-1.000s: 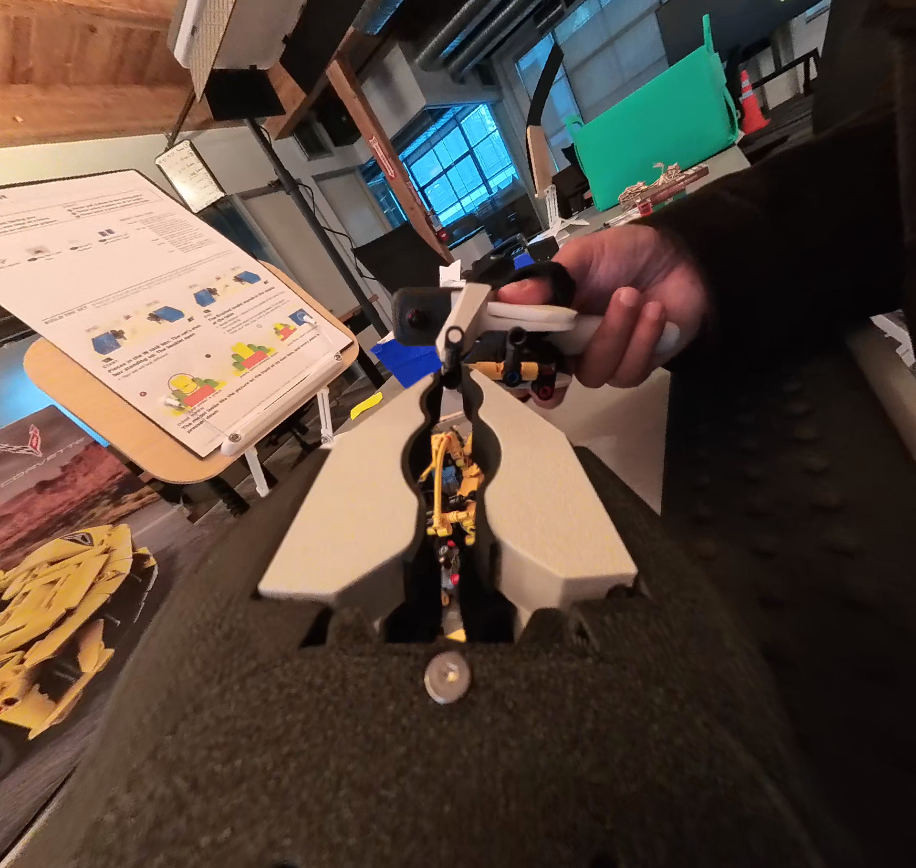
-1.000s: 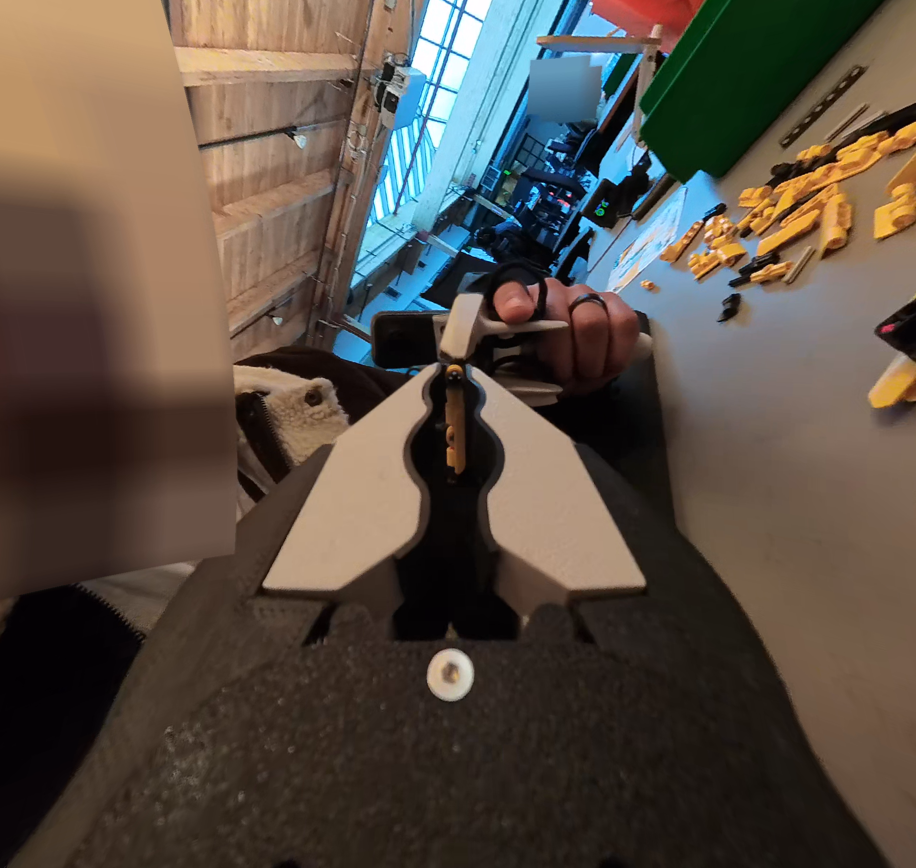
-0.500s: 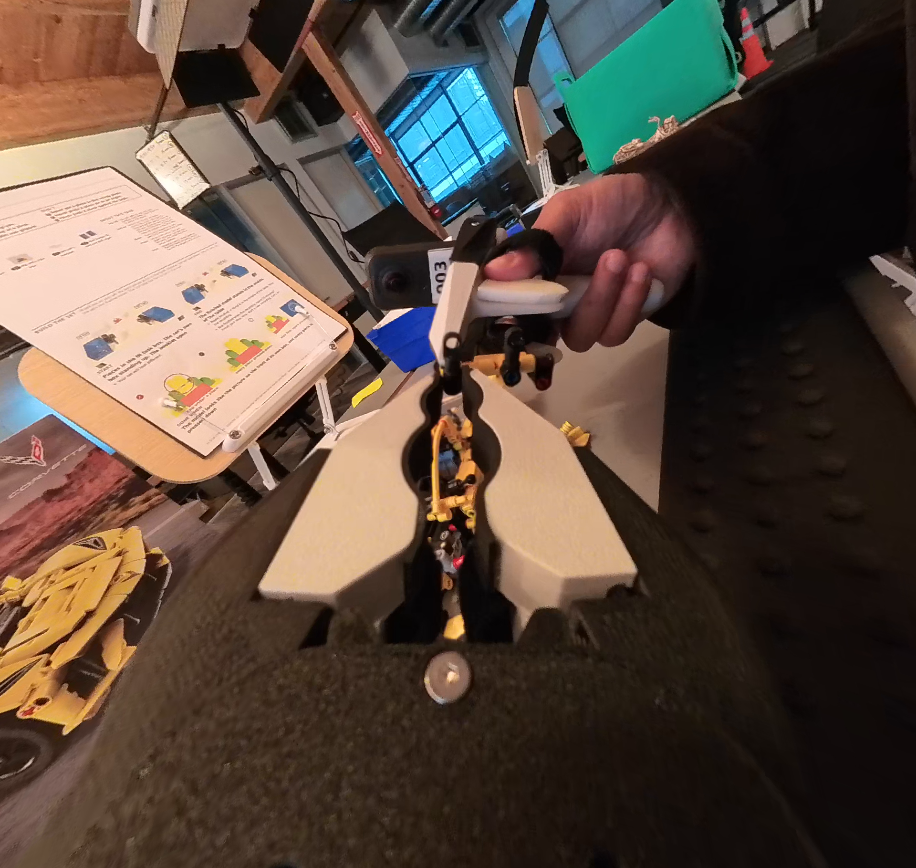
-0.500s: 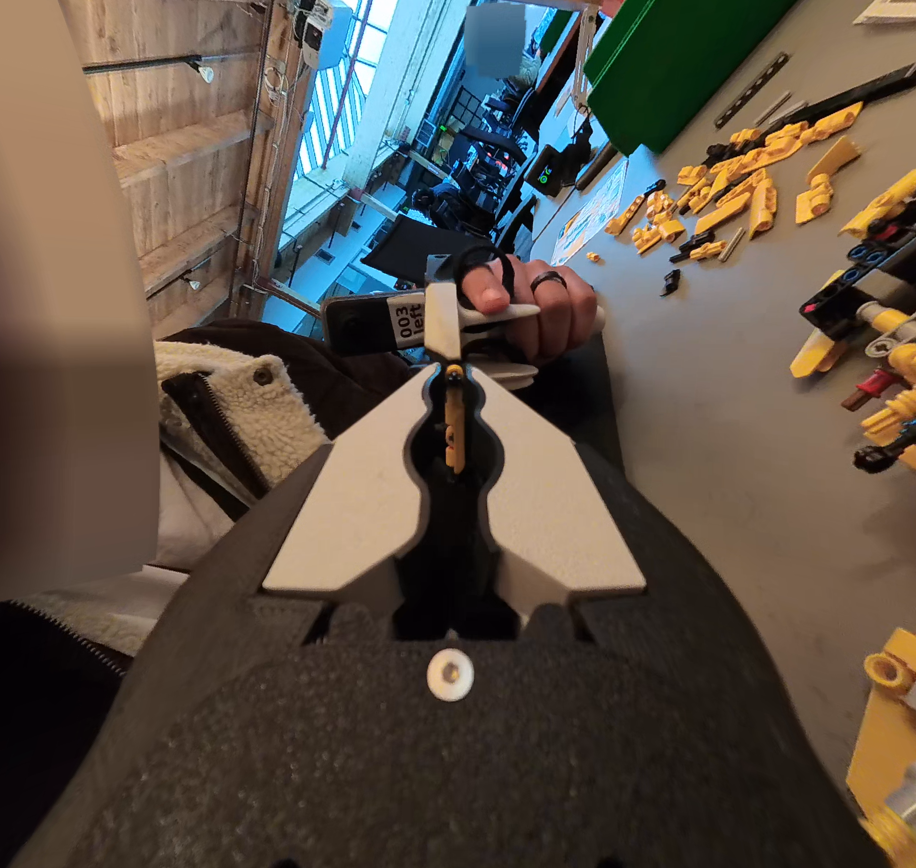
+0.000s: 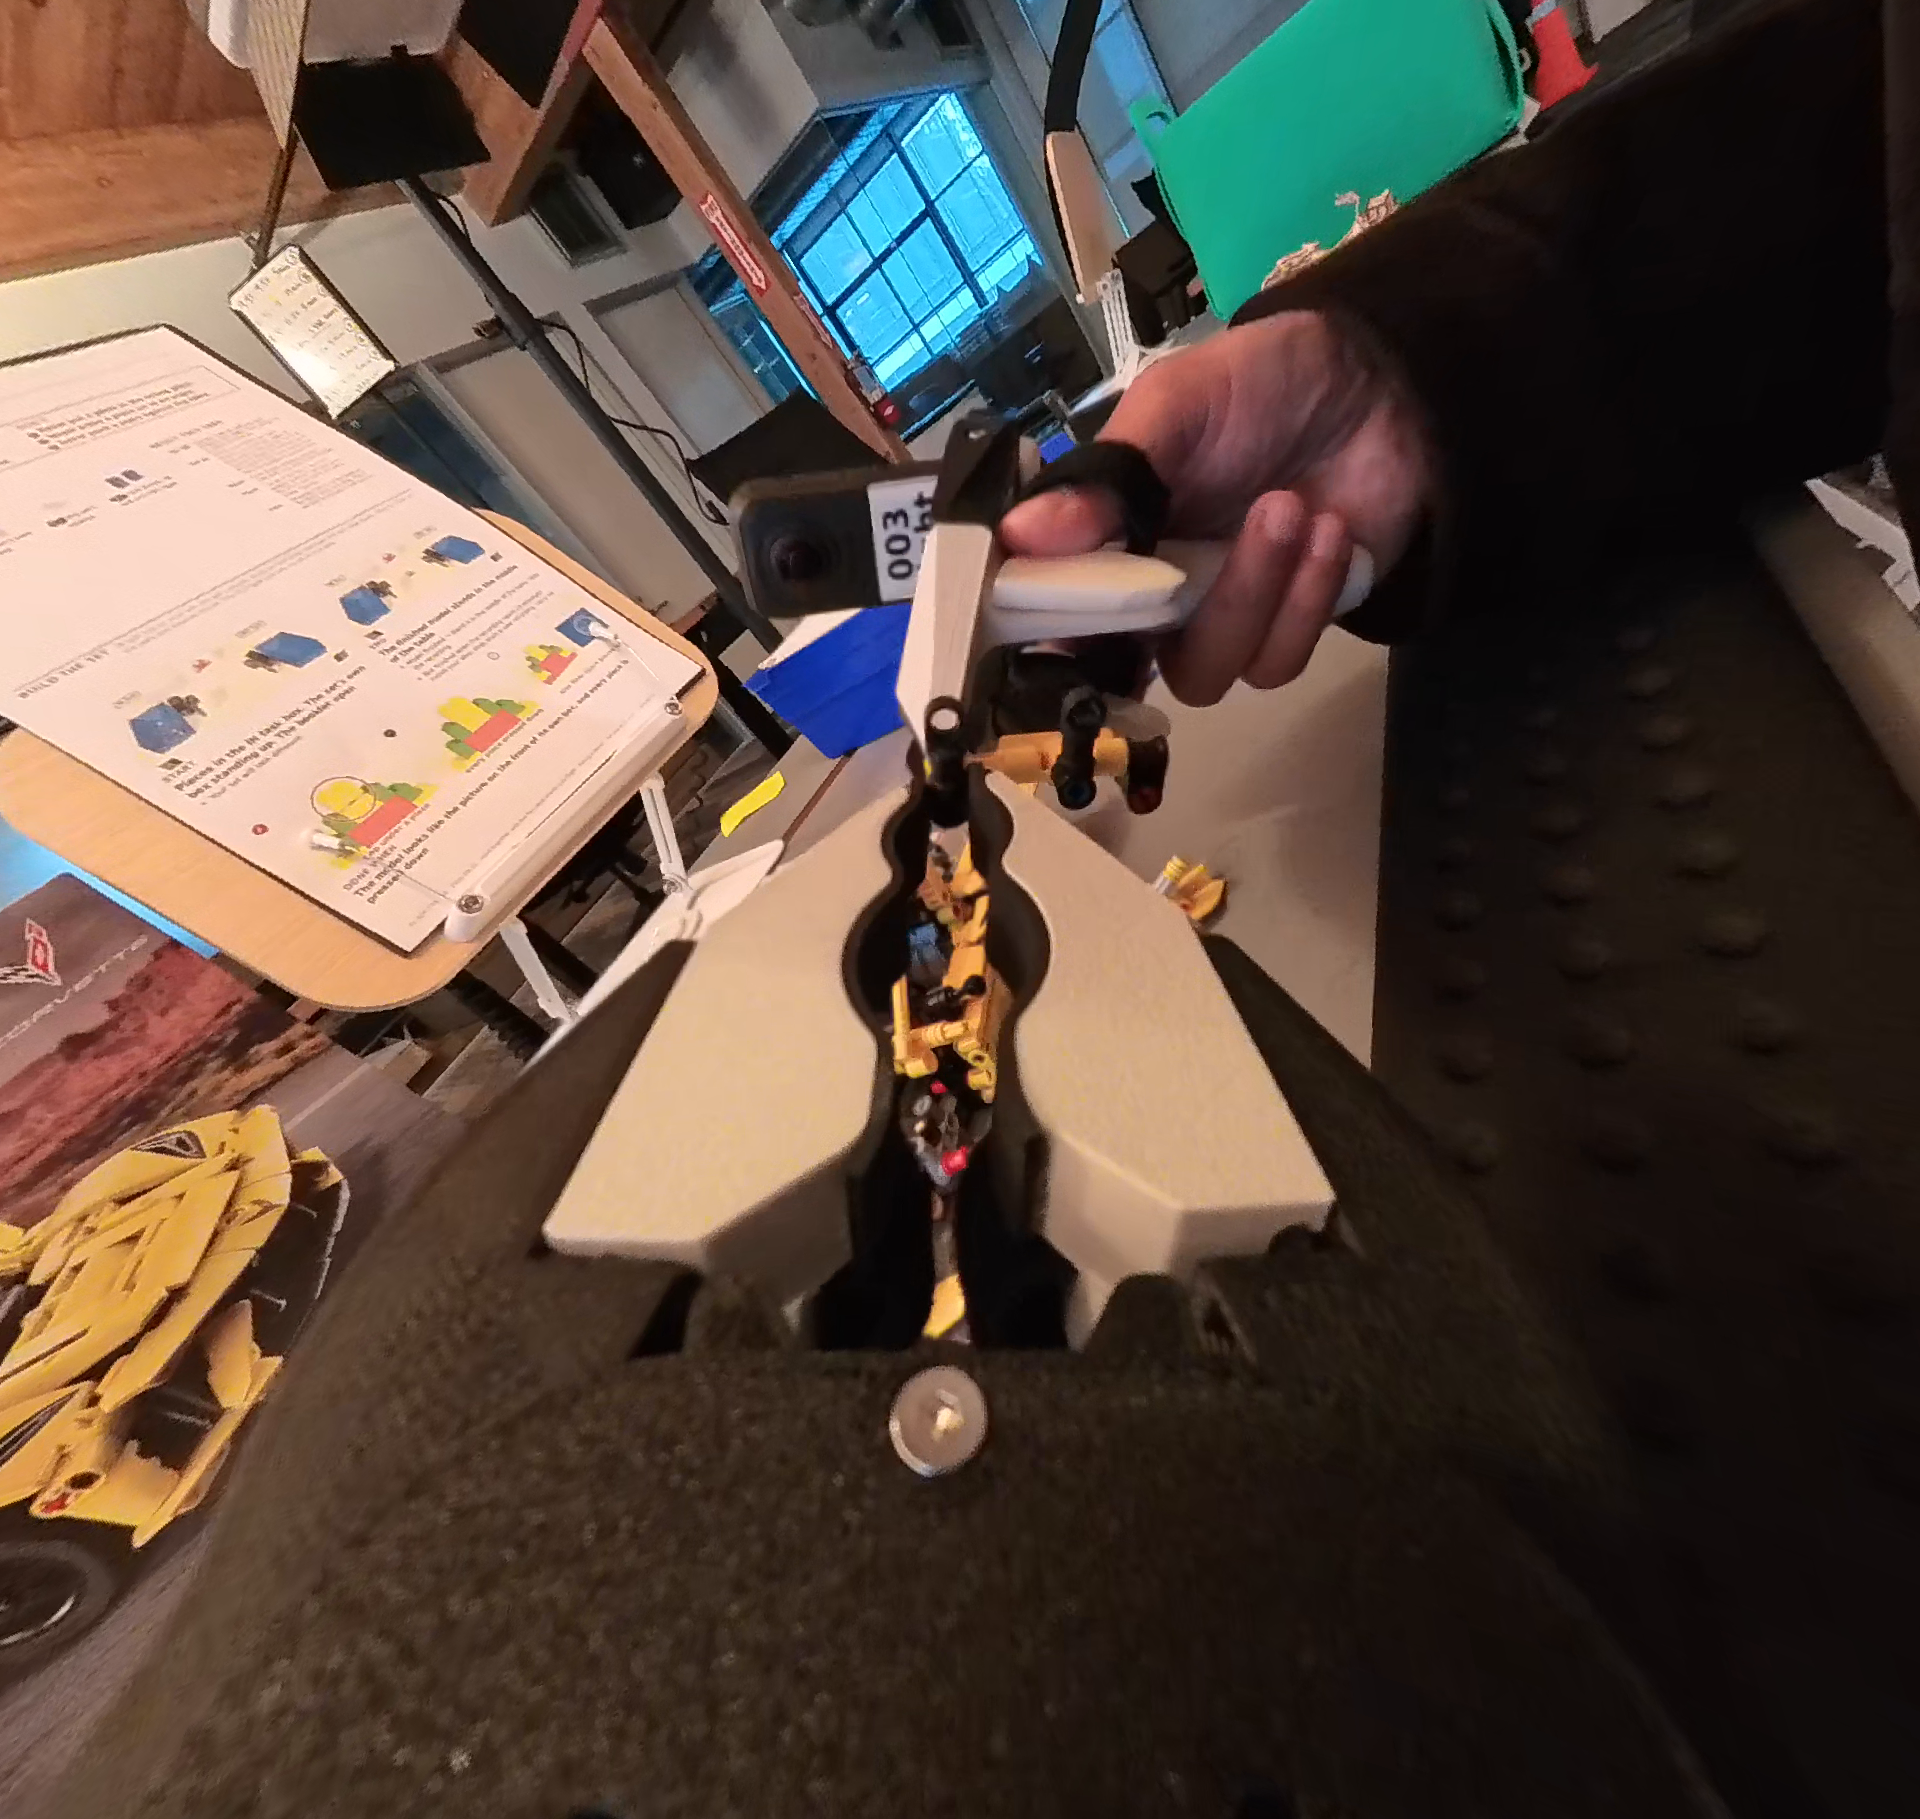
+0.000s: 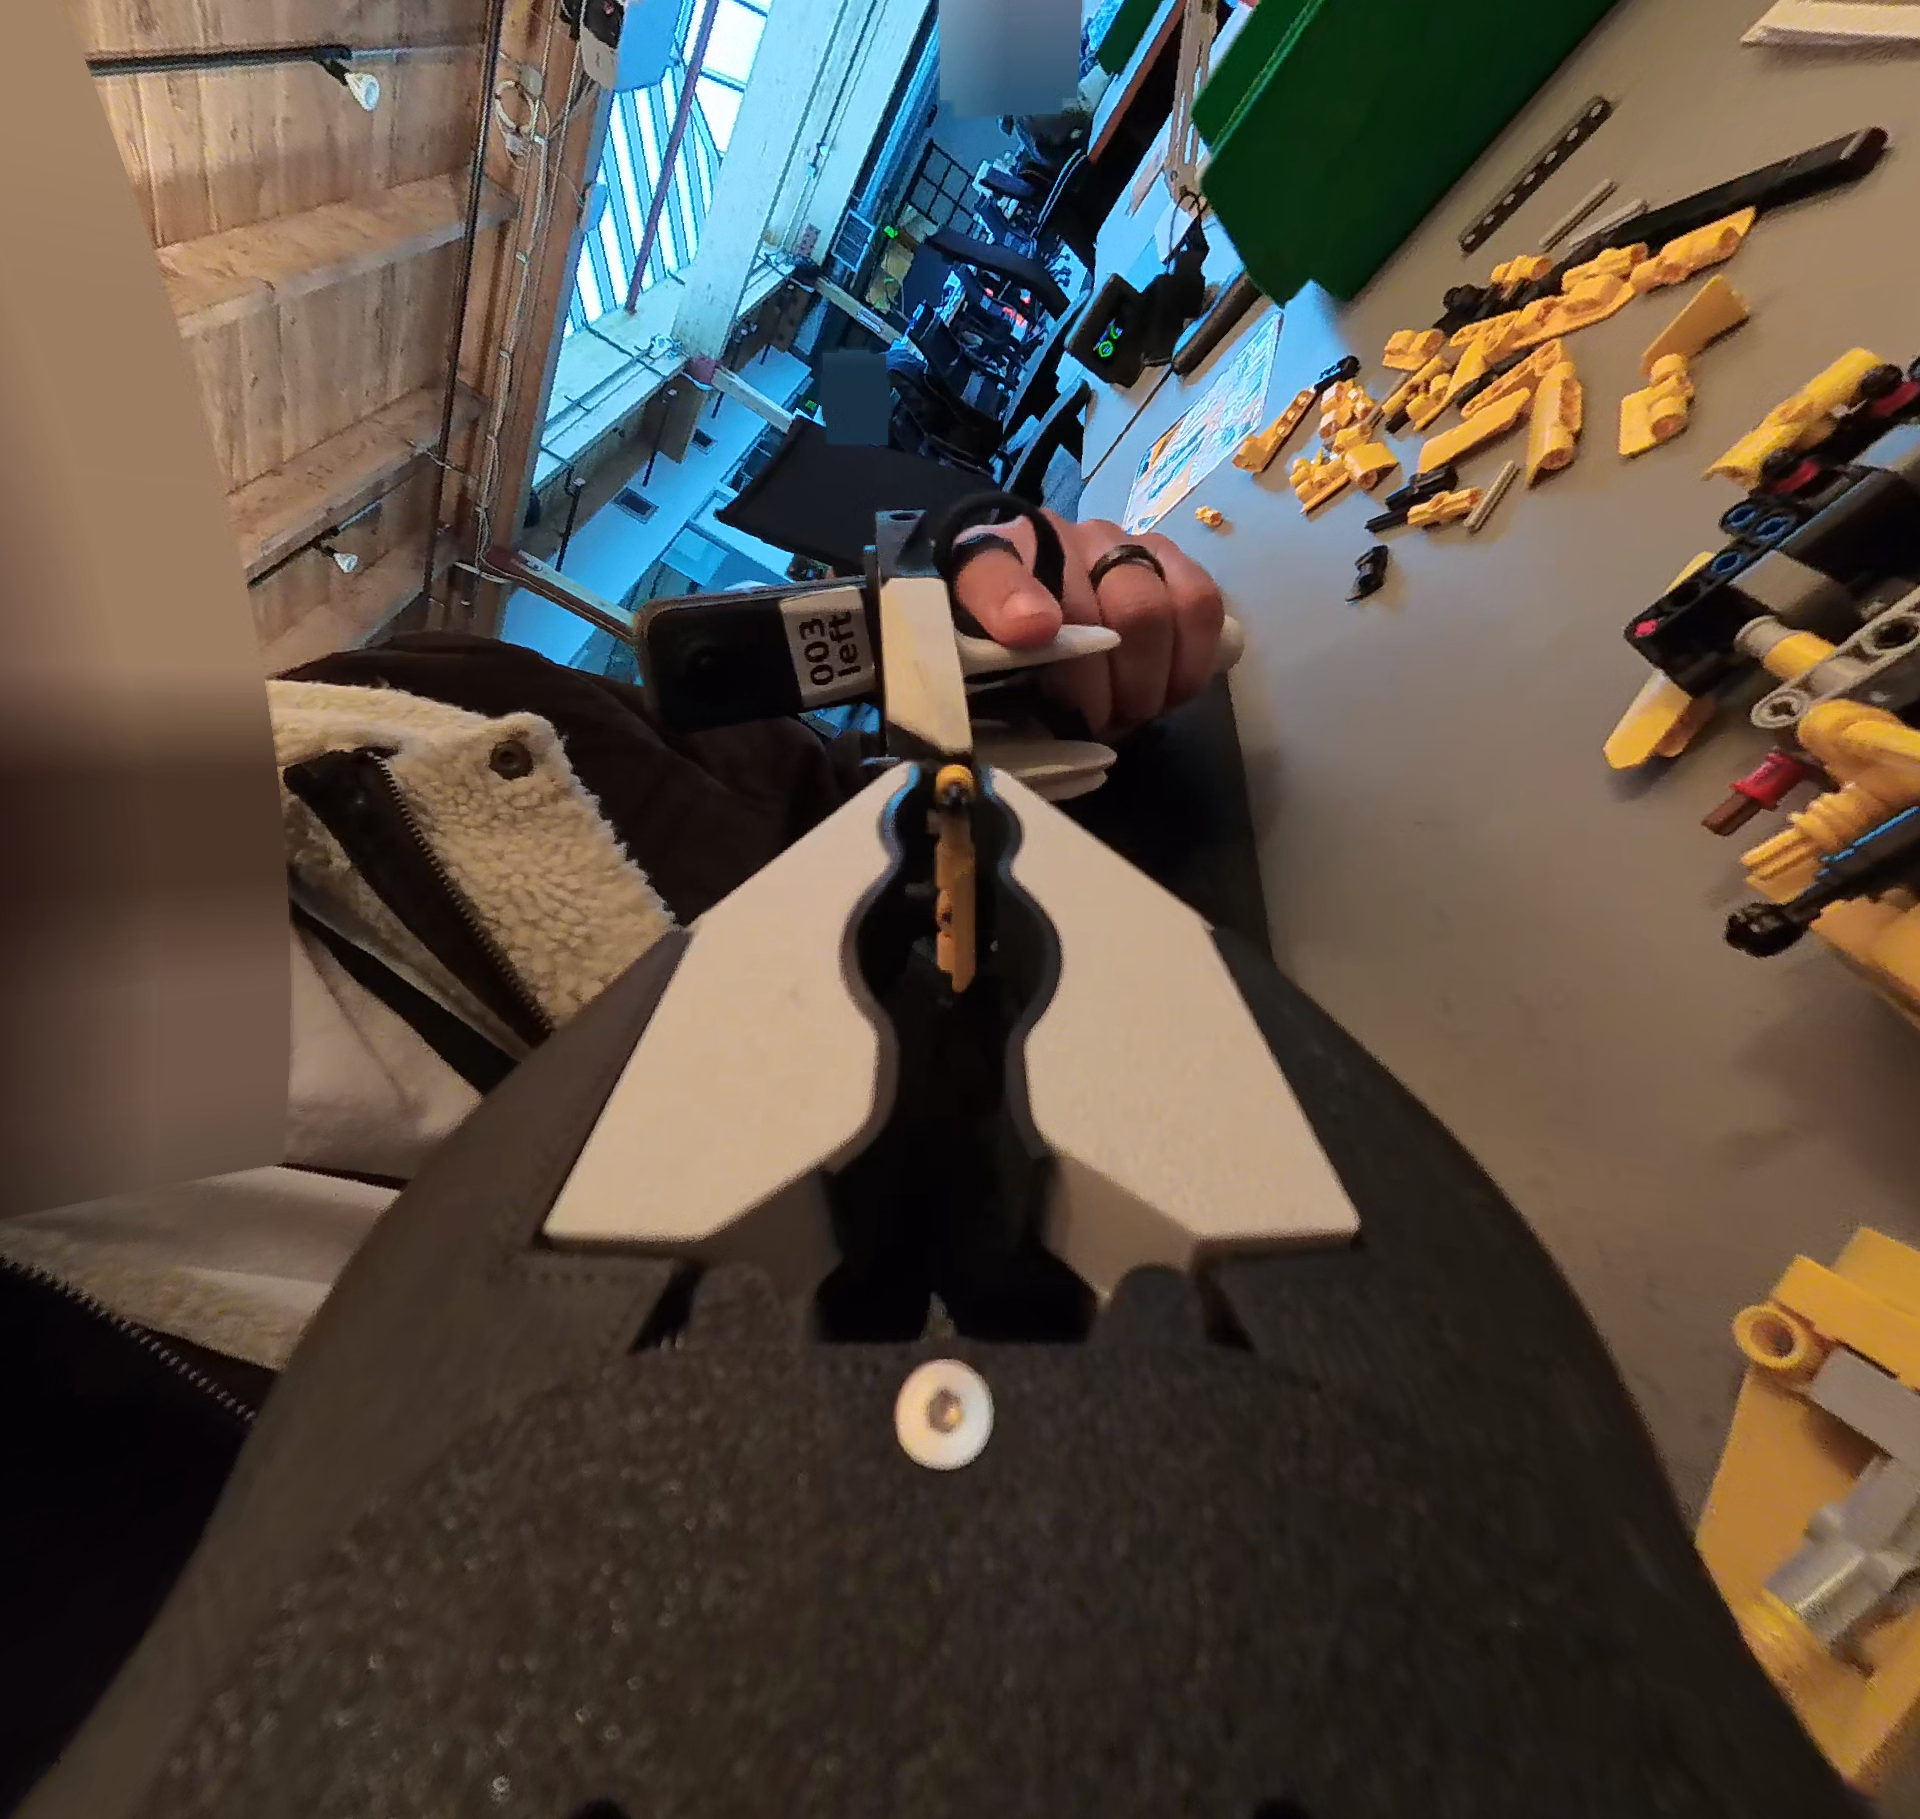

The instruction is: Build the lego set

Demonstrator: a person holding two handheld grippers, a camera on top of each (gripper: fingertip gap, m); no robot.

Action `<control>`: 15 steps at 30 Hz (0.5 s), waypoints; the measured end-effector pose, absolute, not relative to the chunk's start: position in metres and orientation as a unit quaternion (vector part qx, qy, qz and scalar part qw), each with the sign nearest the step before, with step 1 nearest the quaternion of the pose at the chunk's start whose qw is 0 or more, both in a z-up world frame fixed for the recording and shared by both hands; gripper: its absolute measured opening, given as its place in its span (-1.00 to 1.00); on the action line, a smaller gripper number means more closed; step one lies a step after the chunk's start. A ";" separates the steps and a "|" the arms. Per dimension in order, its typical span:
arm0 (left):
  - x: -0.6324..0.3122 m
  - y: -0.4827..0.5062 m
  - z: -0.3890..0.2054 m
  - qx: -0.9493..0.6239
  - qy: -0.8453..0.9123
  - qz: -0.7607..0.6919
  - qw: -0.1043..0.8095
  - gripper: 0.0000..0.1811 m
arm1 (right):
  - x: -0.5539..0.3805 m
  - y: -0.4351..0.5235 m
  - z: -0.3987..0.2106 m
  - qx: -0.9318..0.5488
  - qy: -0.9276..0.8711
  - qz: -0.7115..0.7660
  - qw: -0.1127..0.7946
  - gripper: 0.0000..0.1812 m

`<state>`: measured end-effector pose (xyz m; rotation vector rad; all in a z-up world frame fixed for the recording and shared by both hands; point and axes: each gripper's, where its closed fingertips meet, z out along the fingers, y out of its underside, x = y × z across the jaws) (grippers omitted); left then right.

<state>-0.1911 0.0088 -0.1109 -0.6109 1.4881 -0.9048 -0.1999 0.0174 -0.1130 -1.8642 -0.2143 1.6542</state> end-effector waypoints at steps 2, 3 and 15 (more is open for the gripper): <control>-0.191 0.009 -0.112 -0.264 0.644 -0.389 0.604 -0.93 | -0.198 0.015 -0.111 -0.705 -0.086 0.630 0.313 -0.84; -0.192 0.009 -0.111 -0.264 0.642 -0.391 0.604 -0.93 | -0.196 0.015 -0.110 -0.705 -0.086 0.631 0.313 -0.87; -0.193 0.007 -0.110 -0.268 0.637 -0.406 0.597 -0.93 | -0.197 0.013 -0.113 -0.707 -0.095 0.630 0.306 -0.94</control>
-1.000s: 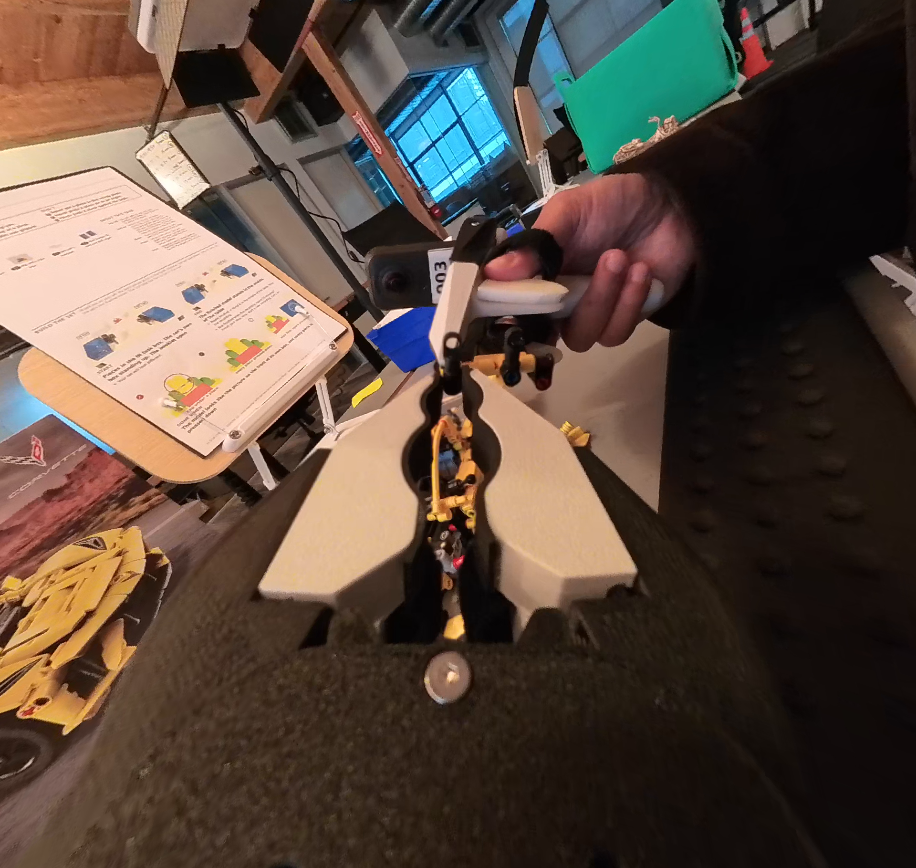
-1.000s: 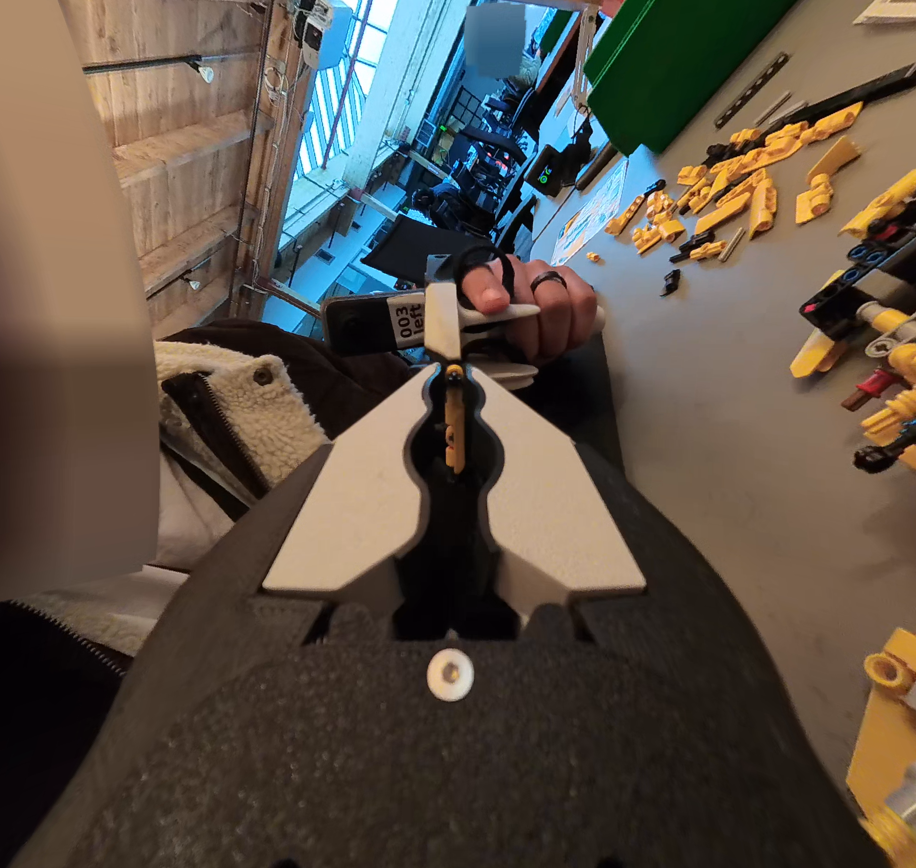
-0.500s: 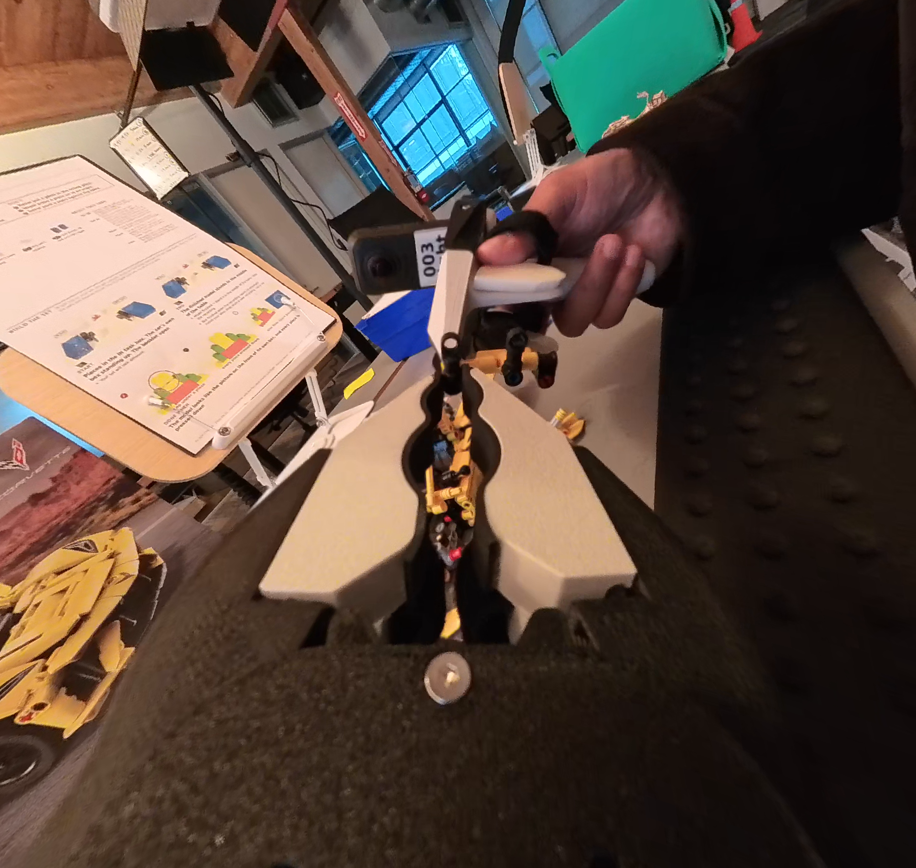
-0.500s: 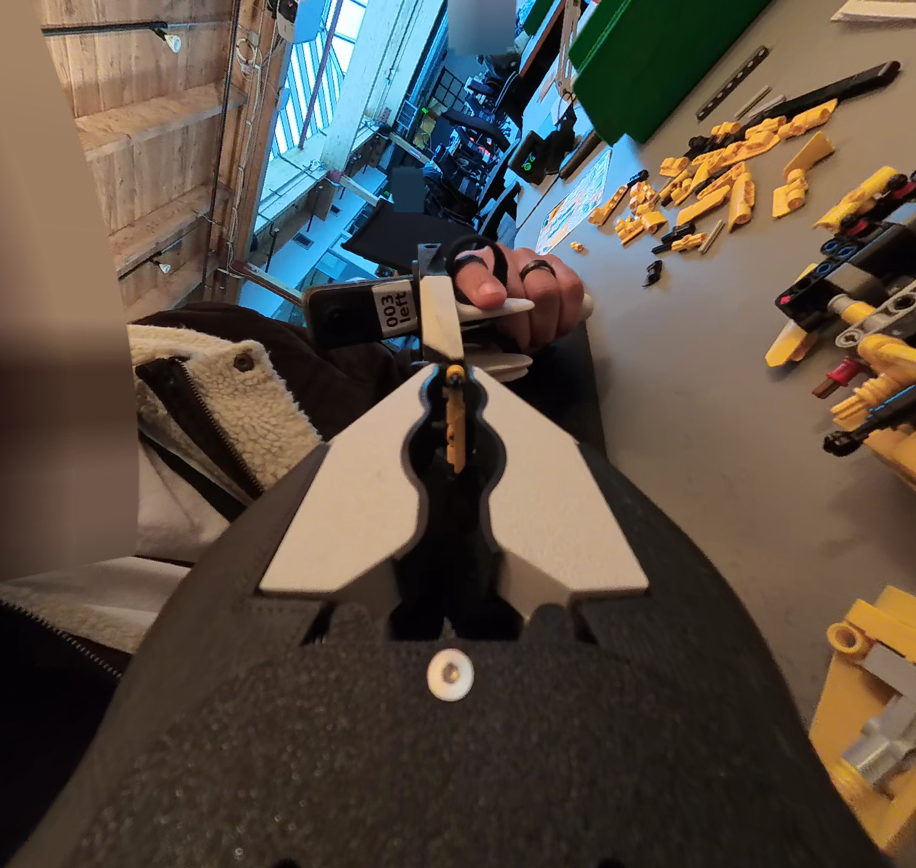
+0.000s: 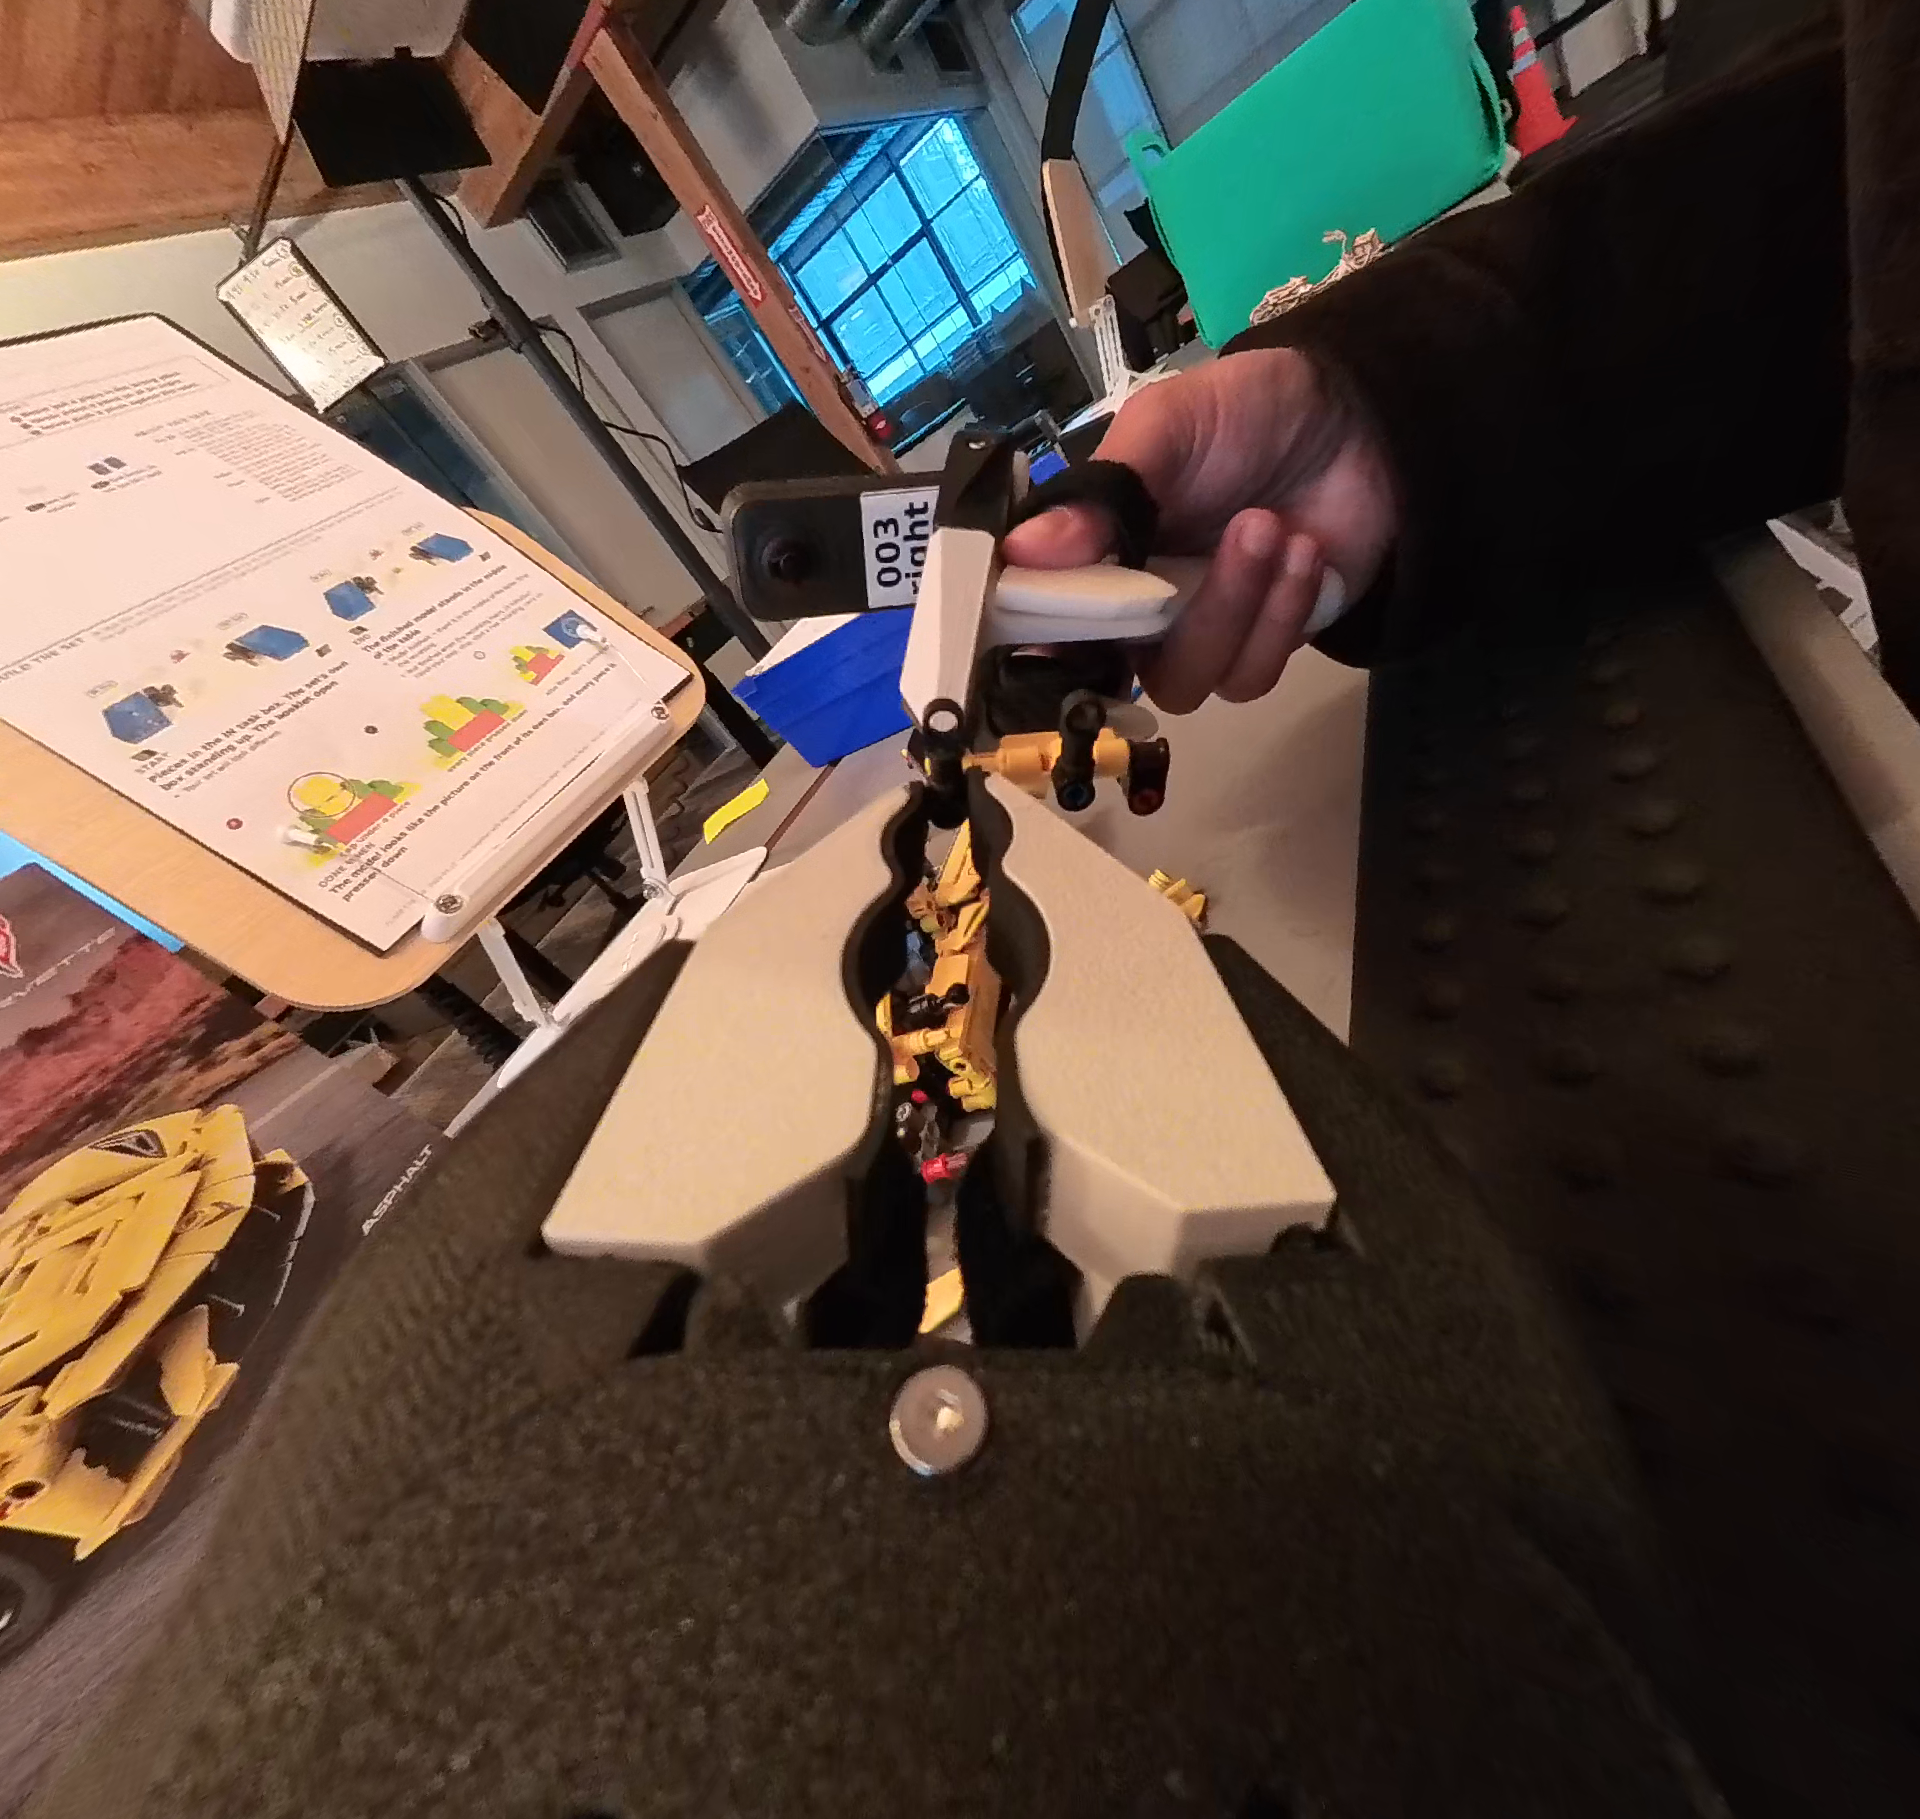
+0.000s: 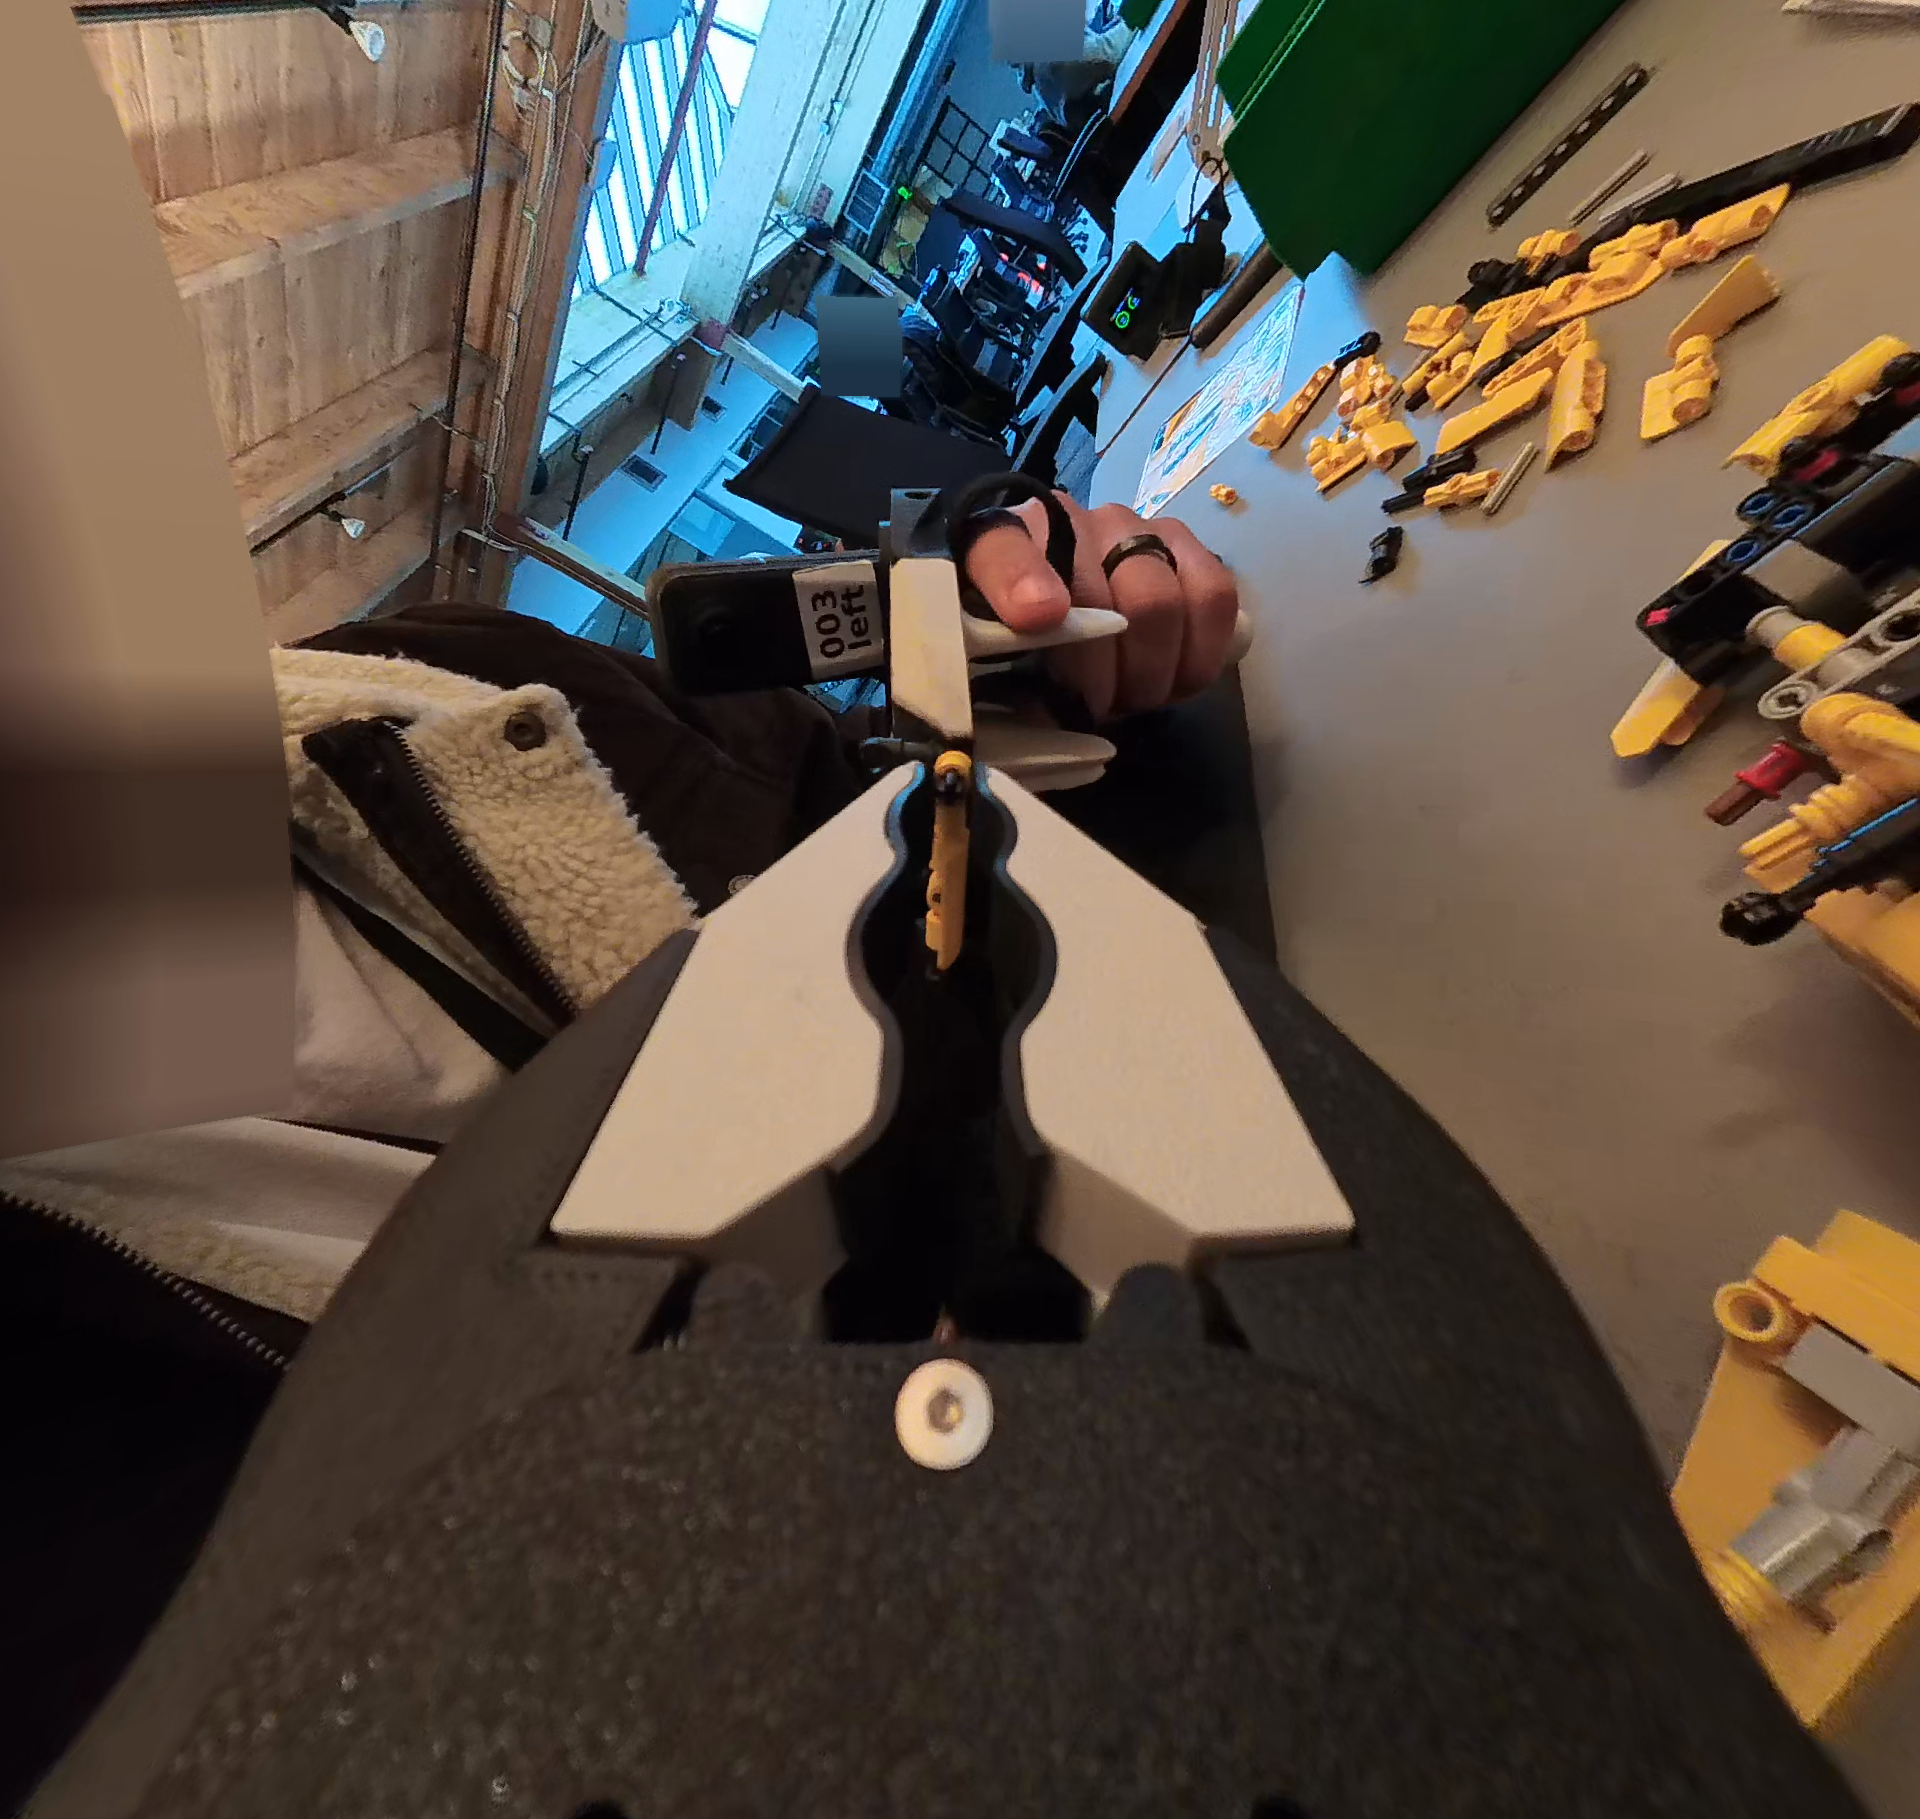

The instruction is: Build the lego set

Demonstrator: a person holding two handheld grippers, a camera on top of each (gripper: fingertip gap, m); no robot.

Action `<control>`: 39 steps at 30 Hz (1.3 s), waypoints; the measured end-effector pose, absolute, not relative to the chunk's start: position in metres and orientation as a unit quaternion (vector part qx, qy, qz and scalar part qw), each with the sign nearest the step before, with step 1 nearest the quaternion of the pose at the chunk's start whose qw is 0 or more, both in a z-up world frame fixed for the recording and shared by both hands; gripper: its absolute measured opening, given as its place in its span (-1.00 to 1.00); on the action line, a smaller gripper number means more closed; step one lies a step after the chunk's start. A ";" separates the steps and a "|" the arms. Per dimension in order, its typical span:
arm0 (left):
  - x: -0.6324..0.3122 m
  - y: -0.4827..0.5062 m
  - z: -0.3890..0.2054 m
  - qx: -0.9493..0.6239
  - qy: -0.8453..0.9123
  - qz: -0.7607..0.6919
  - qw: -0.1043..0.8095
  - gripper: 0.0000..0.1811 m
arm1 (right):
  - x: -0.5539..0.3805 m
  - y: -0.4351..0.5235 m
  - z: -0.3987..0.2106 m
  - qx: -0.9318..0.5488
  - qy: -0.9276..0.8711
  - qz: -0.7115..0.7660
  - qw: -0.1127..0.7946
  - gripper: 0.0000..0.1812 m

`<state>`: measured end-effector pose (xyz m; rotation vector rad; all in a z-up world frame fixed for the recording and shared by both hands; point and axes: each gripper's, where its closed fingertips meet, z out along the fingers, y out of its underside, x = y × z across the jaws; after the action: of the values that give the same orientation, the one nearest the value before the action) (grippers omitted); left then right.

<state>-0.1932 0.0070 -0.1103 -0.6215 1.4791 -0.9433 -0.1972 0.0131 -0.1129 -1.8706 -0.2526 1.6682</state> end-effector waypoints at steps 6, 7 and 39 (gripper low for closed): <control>-0.192 0.007 -0.113 -0.268 0.641 -0.402 0.596 -0.92 | -0.194 0.013 -0.114 -0.710 -0.093 0.626 0.307 -0.95; -0.192 0.006 -0.113 -0.268 0.641 -0.402 0.596 -0.92 | -0.194 0.013 -0.114 -0.711 -0.093 0.627 0.306 -0.95; -0.191 0.020 -0.113 -0.331 0.624 -0.433 0.560 -0.93 | -0.196 0.027 -0.114 -0.698 -0.038 0.649 0.299 -0.94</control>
<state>-0.1912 0.0202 -0.1126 -0.7802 1.4705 -1.0214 -0.1962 0.0266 -0.1144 -1.8546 -0.1016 1.7234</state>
